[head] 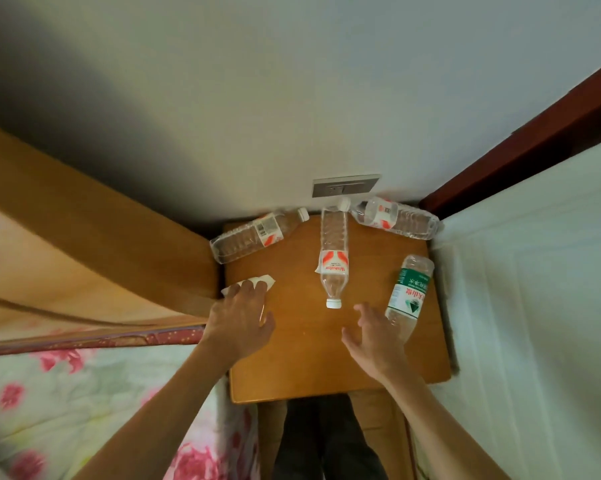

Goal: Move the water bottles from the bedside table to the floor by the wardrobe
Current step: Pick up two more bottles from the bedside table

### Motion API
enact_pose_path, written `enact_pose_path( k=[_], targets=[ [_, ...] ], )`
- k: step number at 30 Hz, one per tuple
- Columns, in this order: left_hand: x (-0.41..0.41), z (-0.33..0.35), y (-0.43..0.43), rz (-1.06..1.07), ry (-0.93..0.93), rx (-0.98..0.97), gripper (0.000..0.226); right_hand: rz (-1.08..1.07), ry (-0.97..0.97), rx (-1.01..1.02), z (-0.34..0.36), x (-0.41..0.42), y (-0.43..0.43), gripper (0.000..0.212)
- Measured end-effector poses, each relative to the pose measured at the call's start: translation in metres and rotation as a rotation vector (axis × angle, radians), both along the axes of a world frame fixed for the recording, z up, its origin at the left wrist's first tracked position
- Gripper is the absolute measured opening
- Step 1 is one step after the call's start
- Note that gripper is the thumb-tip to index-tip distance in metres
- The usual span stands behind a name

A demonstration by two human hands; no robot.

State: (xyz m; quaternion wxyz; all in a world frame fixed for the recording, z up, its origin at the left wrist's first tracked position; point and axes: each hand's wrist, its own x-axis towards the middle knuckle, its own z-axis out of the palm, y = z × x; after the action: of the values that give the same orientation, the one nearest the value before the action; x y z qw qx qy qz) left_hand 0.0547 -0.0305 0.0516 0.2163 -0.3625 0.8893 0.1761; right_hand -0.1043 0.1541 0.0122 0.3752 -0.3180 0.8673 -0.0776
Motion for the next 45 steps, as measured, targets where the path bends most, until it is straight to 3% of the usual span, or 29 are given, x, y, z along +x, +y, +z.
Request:
enact_pose_path(
  k=[7, 11, 20, 23, 29, 35, 45],
  targets=[
    [-0.016, -0.049, -0.026, 0.016, 0.032, -0.052, 0.045, -0.178, 0.066, -0.075, -0.058, 0.014, -0.022, 0.078],
    [-0.034, -0.074, -0.043, 0.026, 0.025, -0.120, 0.064, -0.273, 0.161, -0.086, -0.082, 0.019, -0.039, 0.086],
    [-0.059, -0.108, -0.066, 0.037, -0.028, -0.353, 0.073, -0.570, 0.276, -0.339, -0.123, 0.026, -0.069, 0.088],
    [-0.062, -0.112, -0.075, 0.095, -0.004, -0.318, 0.080, -0.627, 0.235, -0.367, -0.126, 0.024, -0.073, 0.084],
    [-0.068, -0.119, -0.096, 0.089, -0.034, -0.271, 0.087, -0.614, 0.203, -0.425, -0.126, 0.014, -0.060, 0.076],
    [-0.082, -0.114, -0.106, 0.052, -0.069, -0.216, 0.074, -0.574, 0.175, -0.497, -0.097, -0.007, -0.039, 0.077],
    [-0.071, -0.102, -0.092, -0.027, -0.172, -0.182, 0.073, -0.501, 0.102, -0.583, -0.048, -0.039, -0.028, 0.071]
  ],
)
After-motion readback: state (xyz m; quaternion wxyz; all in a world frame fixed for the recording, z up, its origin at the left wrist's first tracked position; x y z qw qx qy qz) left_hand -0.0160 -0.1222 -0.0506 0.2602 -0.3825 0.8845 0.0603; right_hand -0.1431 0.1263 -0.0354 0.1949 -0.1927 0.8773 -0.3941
